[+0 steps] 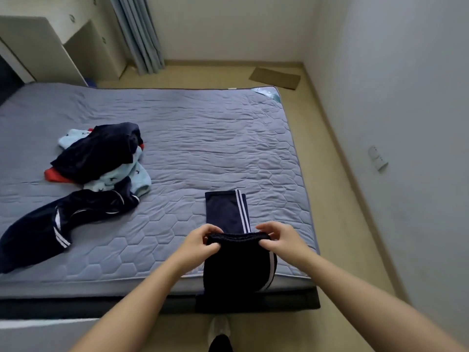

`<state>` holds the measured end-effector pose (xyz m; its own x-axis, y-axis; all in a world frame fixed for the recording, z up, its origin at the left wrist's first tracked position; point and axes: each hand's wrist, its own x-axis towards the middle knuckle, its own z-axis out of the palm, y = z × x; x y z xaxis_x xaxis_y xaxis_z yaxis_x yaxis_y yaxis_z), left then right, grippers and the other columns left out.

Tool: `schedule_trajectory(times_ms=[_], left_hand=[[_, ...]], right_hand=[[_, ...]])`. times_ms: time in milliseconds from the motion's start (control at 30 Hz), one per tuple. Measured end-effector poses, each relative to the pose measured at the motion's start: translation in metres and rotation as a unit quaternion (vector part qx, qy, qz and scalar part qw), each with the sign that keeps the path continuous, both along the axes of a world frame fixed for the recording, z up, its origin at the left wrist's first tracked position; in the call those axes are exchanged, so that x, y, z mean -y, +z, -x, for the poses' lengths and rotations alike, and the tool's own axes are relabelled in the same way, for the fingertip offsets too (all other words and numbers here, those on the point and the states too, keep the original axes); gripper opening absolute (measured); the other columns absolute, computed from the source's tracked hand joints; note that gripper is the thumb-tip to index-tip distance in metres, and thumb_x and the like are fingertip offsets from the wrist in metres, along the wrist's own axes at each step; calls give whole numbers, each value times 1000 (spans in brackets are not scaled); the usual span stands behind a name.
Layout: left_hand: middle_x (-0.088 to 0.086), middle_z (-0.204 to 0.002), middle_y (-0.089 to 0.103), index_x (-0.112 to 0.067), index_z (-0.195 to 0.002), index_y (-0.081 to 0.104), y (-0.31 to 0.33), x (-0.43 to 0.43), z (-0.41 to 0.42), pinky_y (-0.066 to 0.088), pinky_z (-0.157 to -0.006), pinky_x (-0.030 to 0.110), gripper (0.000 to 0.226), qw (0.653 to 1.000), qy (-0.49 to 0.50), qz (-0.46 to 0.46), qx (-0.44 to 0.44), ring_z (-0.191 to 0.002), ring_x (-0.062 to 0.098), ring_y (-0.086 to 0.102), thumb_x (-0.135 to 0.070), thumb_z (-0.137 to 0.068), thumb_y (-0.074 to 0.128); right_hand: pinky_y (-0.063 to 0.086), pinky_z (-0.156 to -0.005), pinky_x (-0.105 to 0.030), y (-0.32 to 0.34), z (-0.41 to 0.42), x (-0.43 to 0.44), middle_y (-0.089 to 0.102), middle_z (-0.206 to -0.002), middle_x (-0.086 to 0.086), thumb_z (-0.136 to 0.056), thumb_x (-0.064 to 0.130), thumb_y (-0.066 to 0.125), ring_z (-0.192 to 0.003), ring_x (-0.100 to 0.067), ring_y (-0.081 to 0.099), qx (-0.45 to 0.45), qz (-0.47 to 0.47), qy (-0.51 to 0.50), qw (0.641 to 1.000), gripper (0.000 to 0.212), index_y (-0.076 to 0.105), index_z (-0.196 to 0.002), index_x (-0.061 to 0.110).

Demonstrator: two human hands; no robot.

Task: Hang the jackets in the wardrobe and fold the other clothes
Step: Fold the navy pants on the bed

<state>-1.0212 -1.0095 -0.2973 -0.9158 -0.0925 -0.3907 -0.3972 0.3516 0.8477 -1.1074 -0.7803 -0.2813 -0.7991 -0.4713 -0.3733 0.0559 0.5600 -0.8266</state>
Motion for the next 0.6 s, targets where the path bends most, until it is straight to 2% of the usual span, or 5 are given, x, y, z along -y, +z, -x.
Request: schedule_trajectory(times_ms=[133, 300, 400, 500, 600], left_hand=[[8, -94, 66, -13, -101, 62, -65, 31, 85, 47, -74, 21, 27, 996, 73, -40, 19, -82, 15, 59, 6, -84, 58], [4, -90, 61, -2, -116, 58, -166, 77, 200, 42, -66, 13, 30, 991, 130, -37, 13, -79, 14, 53, 6, -88, 55], [2, -122, 51, -6, -138, 39, -230, 103, 257, 42, -87, 17, 47, 990, 132, -49, 24, -107, 11, 50, -2, -93, 54], [2, -132, 39, -10, -147, 23, -302, 113, 263, 39, -86, 17, 65, 984, 143, -13, 101, -113, 10, 42, -9, -92, 57], [10, -134, 47, -6, -142, 31, -369, 104, 217, 40, -84, 23, 63, 968, 160, 41, 187, -110, 20, 51, -10, -87, 62]], right_hand=[[46, -80, -12, -69, 85, 47, 65, -113, -10, -86, 0, 63, -97, -16, 59, 42, 5, -42, 998, 36, 62, -120, 9], [46, -84, -11, -174, 197, 112, 64, -119, -17, -87, -5, 60, -99, -16, 59, 45, 26, -107, 993, 35, 59, -121, 0], [44, -95, -19, -244, 249, 138, 55, -133, -13, -91, -1, 57, -113, -20, 56, 62, 47, -170, 982, 47, 46, -136, 4], [40, -103, -32, -321, 249, 138, 46, -141, -11, -90, 7, 58, -125, -24, 49, 99, -43, -211, 972, 57, 37, -144, 10], [42, -91, -26, -385, 195, 116, 56, -128, -11, -86, 6, 58, -109, -21, 55, 156, -121, -210, 957, 52, 45, -136, 7]])
